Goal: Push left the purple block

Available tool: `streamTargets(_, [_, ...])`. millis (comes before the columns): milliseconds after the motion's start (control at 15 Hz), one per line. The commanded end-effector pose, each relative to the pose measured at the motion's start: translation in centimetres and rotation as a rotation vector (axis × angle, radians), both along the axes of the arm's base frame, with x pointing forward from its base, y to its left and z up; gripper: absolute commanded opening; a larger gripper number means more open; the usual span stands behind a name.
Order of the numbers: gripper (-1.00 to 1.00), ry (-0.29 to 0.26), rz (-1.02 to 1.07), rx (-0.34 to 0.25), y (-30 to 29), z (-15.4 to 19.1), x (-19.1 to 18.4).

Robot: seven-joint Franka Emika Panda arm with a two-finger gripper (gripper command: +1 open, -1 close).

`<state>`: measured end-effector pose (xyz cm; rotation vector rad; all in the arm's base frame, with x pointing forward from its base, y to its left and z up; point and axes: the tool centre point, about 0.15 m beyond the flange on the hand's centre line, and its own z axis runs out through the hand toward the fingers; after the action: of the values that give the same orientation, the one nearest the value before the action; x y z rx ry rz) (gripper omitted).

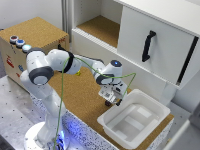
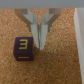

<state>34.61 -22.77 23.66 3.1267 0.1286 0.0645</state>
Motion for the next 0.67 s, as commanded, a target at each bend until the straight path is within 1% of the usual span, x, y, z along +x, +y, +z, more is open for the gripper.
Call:
streamTargets(0, [-1.00, 0.006, 0.055, 0.030, -0.7, -3.2, 1.1])
streamTargets(67, [-1.00, 0.010, 0.061, 0.039, -0.6, -3.3, 0.5])
streamTargets(200, [-1.00, 0.019, 0.057, 0.038, -0.3, -3.7, -0.3])
streamTargets(267, [-1.00, 0.014, 0.042, 0.040, -0.2, -3.6, -0.4])
streamTargets(467, [-1.00, 0.002, 0.025, 0.026, 1.0, -3.5, -0.1])
streamTargets(600, [-1.00, 0.001, 0.028, 0.027, 3.1, -3.3, 0.2])
